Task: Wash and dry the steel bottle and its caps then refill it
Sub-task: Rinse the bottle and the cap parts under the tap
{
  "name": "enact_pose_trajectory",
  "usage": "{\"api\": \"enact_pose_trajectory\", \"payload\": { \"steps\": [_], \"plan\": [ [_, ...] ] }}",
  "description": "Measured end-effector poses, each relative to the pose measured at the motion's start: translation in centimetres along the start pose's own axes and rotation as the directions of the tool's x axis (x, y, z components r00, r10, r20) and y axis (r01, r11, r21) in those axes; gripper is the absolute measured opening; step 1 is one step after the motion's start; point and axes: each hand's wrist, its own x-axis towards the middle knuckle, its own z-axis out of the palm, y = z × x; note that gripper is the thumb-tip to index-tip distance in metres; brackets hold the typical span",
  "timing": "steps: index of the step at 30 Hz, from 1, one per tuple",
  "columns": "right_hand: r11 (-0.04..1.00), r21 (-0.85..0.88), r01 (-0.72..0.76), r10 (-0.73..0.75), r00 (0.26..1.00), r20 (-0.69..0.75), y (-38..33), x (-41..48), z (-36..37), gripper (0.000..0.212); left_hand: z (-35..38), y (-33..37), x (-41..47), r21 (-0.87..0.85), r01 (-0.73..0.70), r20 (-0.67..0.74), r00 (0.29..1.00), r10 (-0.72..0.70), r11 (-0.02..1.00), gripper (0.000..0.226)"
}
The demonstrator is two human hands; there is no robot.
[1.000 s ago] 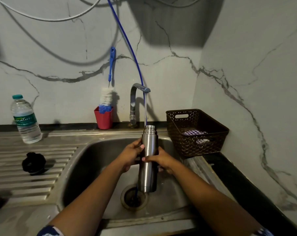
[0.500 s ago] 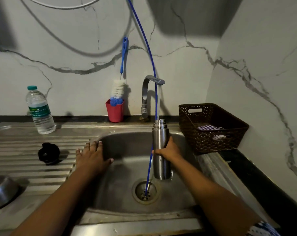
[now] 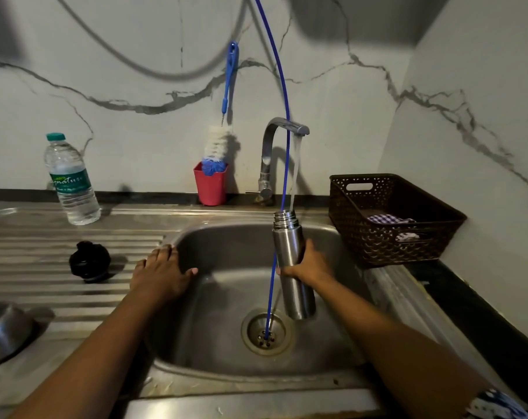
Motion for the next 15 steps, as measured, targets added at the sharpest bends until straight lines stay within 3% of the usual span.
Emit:
{"api": "enact_pose_trajectory", "payload": {
  "steps": [4,8,12,15],
  "plan": [
    [0.99,0.132,0.057,-0.042,0.992,-0.116,-1.1,0.7,-1.0,0.092,-0.2,-0.4,-0.1,0.004,-0.025,0.018,1.0,0.025,1.0,0.073],
    [0.999,0.053,-0.011,0.011,1.0,-0.003,0.0,-0.2,-0.1,0.096,-0.2,-0.4,-0.4,0.022,-0.022,0.009,1.0,0.022,1.0,0.074],
    [0.988,0.152,0.029,-0.013,0.995,-0.1,-0.6,0.8,-1.0,0.091,0.1,-0.4,-0.6,0.039,-0.022,-0.009,1.0,0.022,0.999,0.074],
    [0.995,0.096,-0.029,0.03,0.999,-0.013,0.0,0.3,-0.2,0.096,0.1,-0.2,-0.9,0.054,-0.014,-0.014,1.0,0.015,0.998,0.073]
  ]
}}
